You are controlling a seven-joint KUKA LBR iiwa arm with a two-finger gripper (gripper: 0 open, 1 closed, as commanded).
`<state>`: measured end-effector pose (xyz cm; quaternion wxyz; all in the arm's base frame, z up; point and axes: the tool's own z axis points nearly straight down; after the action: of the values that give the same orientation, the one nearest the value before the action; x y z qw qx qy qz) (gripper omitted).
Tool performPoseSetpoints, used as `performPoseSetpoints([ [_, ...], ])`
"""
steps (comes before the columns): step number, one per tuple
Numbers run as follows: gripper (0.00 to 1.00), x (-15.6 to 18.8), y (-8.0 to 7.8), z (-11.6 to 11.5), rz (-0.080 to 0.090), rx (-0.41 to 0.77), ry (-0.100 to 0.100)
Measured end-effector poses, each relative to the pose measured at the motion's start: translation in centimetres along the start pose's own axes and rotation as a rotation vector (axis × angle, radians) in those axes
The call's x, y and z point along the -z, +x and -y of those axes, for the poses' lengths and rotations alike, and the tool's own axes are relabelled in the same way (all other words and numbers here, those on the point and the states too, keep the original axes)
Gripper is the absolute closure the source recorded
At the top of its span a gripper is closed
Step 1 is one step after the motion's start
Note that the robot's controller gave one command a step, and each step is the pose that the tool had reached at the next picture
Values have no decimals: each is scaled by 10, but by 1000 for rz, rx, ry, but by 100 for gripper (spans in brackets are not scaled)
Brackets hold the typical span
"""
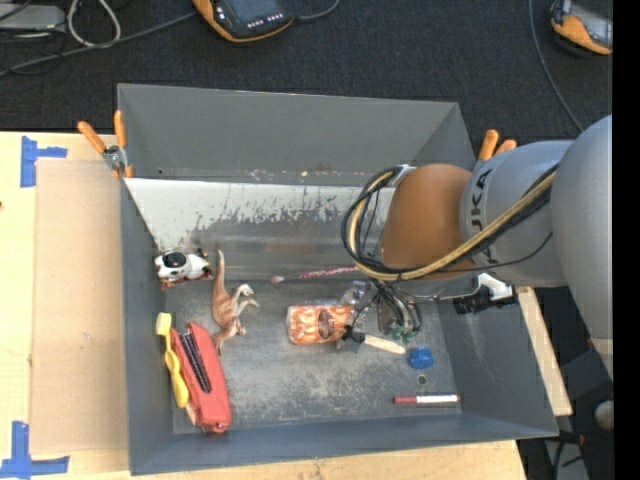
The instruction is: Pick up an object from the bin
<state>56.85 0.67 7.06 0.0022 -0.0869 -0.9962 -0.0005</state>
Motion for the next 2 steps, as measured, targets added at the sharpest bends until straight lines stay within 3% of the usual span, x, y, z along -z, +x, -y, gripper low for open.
performPoseSetpoints([
  [1,100,57,-2,-3,-5,23,1],
  [2,100,48,-24,-13,3,-29,-2],
])
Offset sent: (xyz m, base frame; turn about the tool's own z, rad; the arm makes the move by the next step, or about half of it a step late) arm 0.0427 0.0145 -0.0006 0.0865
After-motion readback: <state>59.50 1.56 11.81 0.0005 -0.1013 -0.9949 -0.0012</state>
